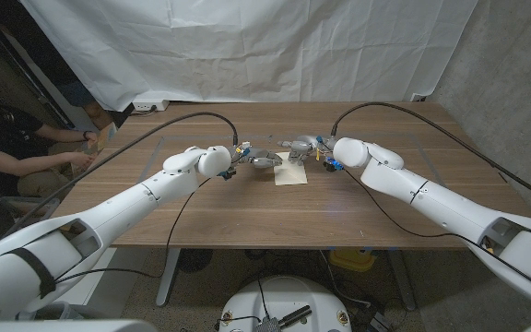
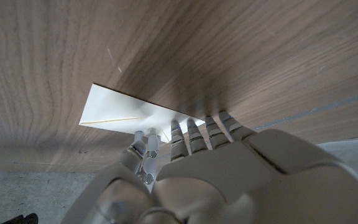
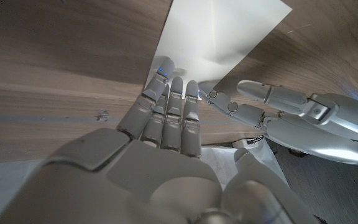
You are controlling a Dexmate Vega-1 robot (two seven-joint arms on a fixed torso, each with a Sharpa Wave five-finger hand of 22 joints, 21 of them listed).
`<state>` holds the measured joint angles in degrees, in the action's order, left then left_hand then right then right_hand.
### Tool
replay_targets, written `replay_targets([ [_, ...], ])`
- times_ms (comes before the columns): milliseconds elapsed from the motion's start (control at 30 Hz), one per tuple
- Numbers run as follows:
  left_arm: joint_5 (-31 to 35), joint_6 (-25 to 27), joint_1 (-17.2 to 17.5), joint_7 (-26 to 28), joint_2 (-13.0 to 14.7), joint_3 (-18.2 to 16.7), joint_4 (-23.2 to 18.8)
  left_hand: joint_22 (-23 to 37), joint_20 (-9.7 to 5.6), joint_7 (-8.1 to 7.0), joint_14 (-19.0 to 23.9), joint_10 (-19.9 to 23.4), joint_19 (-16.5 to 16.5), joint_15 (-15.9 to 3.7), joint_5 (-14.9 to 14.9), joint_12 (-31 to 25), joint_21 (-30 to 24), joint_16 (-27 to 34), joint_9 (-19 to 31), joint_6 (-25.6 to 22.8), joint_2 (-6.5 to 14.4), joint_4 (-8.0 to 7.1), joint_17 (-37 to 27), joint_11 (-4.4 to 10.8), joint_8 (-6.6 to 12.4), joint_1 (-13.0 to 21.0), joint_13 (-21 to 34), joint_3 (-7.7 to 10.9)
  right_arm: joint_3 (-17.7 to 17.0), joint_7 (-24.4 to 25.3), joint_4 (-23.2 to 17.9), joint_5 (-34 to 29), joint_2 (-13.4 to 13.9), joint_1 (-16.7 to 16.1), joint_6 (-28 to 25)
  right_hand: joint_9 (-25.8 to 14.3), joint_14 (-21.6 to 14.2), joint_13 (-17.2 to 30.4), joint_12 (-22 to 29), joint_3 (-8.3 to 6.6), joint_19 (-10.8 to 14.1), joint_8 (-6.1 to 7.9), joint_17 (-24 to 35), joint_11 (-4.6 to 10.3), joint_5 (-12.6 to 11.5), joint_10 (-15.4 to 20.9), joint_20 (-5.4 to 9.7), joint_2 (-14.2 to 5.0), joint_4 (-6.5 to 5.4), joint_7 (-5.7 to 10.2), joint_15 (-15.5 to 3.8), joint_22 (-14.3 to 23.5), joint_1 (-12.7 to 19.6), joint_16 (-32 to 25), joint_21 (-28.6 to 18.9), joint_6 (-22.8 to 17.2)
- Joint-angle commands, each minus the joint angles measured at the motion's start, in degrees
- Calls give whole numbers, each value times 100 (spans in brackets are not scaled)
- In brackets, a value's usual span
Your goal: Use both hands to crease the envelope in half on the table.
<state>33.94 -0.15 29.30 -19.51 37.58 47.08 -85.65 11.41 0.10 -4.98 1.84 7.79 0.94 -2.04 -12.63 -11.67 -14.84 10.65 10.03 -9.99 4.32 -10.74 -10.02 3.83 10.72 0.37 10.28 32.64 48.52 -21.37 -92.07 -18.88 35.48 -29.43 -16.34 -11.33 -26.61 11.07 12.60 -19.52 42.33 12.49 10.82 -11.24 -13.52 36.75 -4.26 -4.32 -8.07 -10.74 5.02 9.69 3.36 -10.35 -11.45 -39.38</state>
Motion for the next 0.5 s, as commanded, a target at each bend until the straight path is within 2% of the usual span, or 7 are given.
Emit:
replay_targets([
  [33, 5, -6, -17, 9, -15, 11, 37, 22, -28, -7, -25, -18, 16, -173, -32, 2, -24, -21, 28, 15, 507, -4, -6, 8, -22, -15, 28, -6, -109, 37, -353, -105, 129, -105, -143, -10, -72, 16, -11, 28, 60, -12, 9, -6, 30, 32, 11, 25, -2, -37, 15, 37, -63, -53, 2, -1],
  [233, 21, -15, -32, 16, -35, 26, 57, 22, -30, -10, -29, -19, 18, -167, -32, 3, -23, -22, 29, 12, 508, -4, -6, 10, -19, -15, 28, -9, -261, 229, -830, -214, 328, -306, -250, -10, -92, 16, -7, 44, 97, -5, 10, -2, 26, 51, 7, 34, -10, -38, 4, 37, -80, -60, -11, -31],
  [500, 34, -20, -47, 7, -57, 41, 57, 22, -31, -7, -27, -16, 18, -173, -32, 4, -23, -21, 29, 17, 509, -5, -6, 18, -18, -15, 29, -14, -339, 232, -1069, -235, 427, -434, -386, -10, -107, 16, -1, 56, 114, -4, 11, -4, 22, 76, 8, 37, -18, -34, 0, 37, -93, -65, -15, -48],
])
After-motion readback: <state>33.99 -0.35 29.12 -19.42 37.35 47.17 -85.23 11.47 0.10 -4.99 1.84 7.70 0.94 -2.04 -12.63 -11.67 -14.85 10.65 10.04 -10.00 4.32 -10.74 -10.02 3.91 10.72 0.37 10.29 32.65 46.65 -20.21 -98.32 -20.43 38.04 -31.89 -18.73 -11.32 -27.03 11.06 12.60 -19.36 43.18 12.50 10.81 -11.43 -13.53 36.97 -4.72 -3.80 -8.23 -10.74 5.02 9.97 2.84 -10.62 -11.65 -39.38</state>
